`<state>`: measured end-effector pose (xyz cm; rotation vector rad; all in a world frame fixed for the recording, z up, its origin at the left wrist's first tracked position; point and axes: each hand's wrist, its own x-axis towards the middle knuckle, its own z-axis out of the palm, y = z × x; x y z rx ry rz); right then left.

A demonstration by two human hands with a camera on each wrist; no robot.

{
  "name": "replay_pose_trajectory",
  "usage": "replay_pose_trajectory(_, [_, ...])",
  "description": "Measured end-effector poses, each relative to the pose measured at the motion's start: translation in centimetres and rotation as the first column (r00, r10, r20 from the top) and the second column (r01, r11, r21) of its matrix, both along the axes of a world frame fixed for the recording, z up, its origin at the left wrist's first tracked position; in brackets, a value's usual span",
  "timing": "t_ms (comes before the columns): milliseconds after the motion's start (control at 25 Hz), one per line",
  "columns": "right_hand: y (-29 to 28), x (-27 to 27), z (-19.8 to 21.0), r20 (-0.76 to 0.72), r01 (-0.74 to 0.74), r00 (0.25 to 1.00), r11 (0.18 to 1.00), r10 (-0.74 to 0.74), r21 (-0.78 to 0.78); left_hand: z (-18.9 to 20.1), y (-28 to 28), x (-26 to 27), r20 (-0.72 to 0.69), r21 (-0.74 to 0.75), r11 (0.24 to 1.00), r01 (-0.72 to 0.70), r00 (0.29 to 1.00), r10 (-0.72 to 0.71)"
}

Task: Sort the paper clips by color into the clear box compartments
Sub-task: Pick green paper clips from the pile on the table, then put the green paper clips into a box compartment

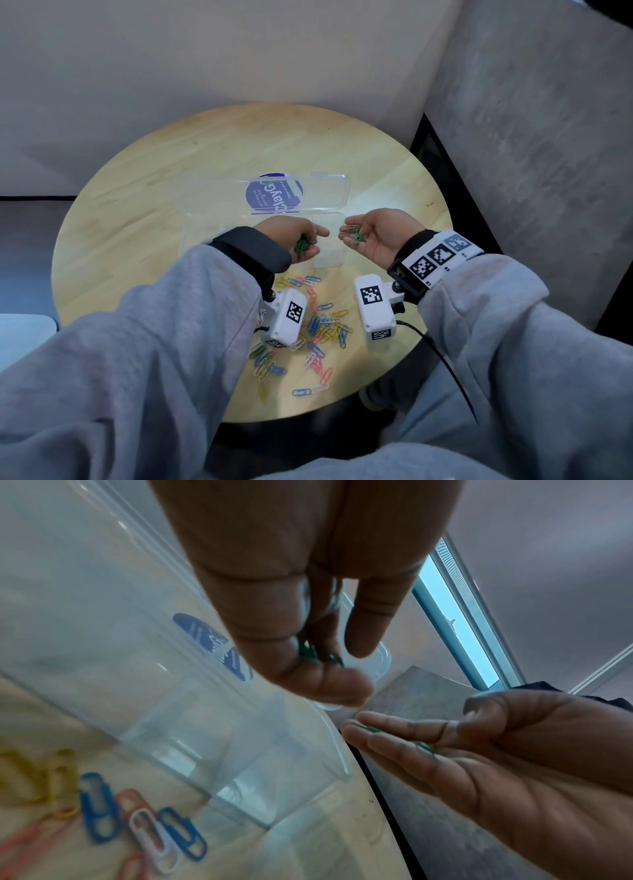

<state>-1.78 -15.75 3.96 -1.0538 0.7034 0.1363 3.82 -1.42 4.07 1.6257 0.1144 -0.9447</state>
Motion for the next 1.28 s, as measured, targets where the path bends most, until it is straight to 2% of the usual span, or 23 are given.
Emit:
replay_pose_trajectory(200, [-0.2,1.3,-0.4,0.038,0.029,0.999,0.999,-0.031,0.046,-0.5,-1.7,1.0,-0.054,-0.102,0.986,-0.132,0.99,0.127])
replay_pose_trajectory(400, [-0.2,0.1,-0.5,0.021,-0.049,0.999,0.997,0.05,-0.058,-1.1,-2.1,0.7,-0.059,-0.216,0.963,-0.163,0.986,0.154])
replay_pose_trajectory(520, [0.1,-1.2,-0.5,-0.016,-0.159,0.987,0.963,0.159,-0.219,-1.1,-1.5,0.4,0.062,-0.199,0.974,-0.107,0.991,0.121])
replay_pose_trajectory(600, [0.2,-2.2,-0.8,-0.078,-0.268,0.963,0.905,0.256,-0.33,-1.3,-0.4,0.0,0.206,-0.111,0.993,0.028,0.979,-0.005])
replay_pose_trajectory(640, [0.2,-2.8,-1.2,-0.129,-0.341,0.94,0.86,0.316,-0.38,-1.4,0.3,-0.5,0.298,-0.007,0.991,0.135,0.946,-0.127])
replay_pose_trajectory(680, [0.3,-3.4,-1.6,-0.198,-0.429,0.903,0.8,0.38,-0.421,-1.5,0.9,-1.1,0.381,0.155,0.956,0.248,0.878,-0.289])
replay_pose_trajectory(720, [0.3,-4.1,-2.3,-0.288,-0.524,0.852,0.722,0.438,-0.451,-1.7,1.4,-1.8,0.422,0.346,0.875,0.339,0.777,-0.468])
replay_pose_trajectory(800, [0.8,-5.0,-3.5,-0.475,-0.683,0.731,0.524,0.49,-0.509,-2.2,1.9,-3.2,0.344,0.651,0.615,0.445,0.55,-0.761])
replay_pose_trajectory(840, [1.2,-5.4,-4.1,-0.557,-0.734,0.678,0.398,0.479,-0.551,-2.4,2.0,-3.9,0.274,0.732,0.491,0.471,0.457,-0.846])
replay_pose_trajectory(880, [1.8,-5.7,-4.5,-0.616,-0.764,0.637,0.27,0.463,-0.586,-2.8,2.1,-4.5,0.215,0.777,0.398,0.487,0.388,-0.896])
replay_pose_trajectory(920, [2.3,-5.8,-4.7,-0.648,-0.776,0.61,0.18,0.456,-0.604,-3.3,2.2,-5.1,0.176,0.798,0.342,0.496,0.352,-0.919])
replay_pose_trajectory(960, [2.7,-5.8,-5.0,-0.66,-0.78,0.595,0.133,0.458,-0.611,-3.8,2.1,-5.5,0.167,0.808,0.325,0.491,0.337,-0.927])
replay_pose_trajectory(1080, [3.3,-5.7,-5.4,-0.664,-0.768,0.588,0.059,0.463,-0.638,-4.9,1.6,-6.4,0.197,0.816,0.331,0.474,0.31,-0.93])
replay_pose_trajectory(1160, [3.4,-5.7,-5.4,-0.667,-0.752,0.582,-0.004,0.465,-0.659,-5.3,1.1,-6.7,0.205,0.825,0.314,0.471,0.268,-0.941])
replay_pose_trajectory(1280, [3.3,-5.4,-5.4,-0.702,-0.759,0.549,-0.081,0.453,-0.646,-5.7,0.8,-6.4,0.238,0.819,0.328,0.47,0.241,-0.941])
